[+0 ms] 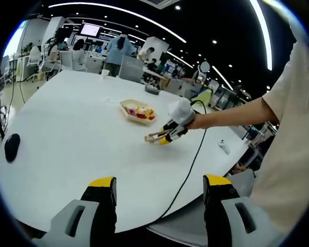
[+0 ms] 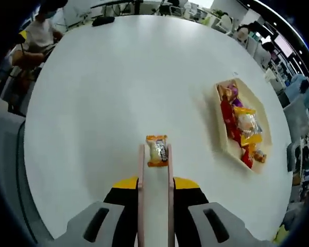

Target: Place the target food into the container with the food tongs after gripping and lifting it, then release it inside without dropping or visibly crushing the food.

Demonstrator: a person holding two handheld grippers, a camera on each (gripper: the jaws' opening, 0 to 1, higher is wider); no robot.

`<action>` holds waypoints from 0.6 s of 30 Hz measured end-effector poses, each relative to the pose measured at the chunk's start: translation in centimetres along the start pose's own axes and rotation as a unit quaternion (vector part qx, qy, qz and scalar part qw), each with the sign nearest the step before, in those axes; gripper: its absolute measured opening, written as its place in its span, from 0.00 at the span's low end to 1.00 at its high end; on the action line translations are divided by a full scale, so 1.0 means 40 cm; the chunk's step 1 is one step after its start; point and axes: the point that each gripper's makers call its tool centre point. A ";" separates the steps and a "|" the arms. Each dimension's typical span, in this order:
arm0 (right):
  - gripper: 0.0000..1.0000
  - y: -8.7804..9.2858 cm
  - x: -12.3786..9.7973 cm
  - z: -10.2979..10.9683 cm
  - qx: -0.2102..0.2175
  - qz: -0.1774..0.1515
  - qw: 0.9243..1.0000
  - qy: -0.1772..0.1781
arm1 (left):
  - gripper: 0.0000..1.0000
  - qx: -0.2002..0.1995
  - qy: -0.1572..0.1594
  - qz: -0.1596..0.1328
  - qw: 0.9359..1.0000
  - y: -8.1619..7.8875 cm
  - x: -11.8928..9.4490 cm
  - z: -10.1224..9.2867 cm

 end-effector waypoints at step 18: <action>0.18 0.015 -0.002 0.018 0.066 -0.006 0.998 -0.014 | 0.67 0.000 0.001 0.000 1.000 0.001 0.003 0.004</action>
Point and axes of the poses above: the point that each gripper's makers call its tool centre point, and the gripper's own axes: x roughly forward along the fingers, z roughly to its left, y roughly out of its underside, and after that the axes turned 1 degree about -y, right-handed
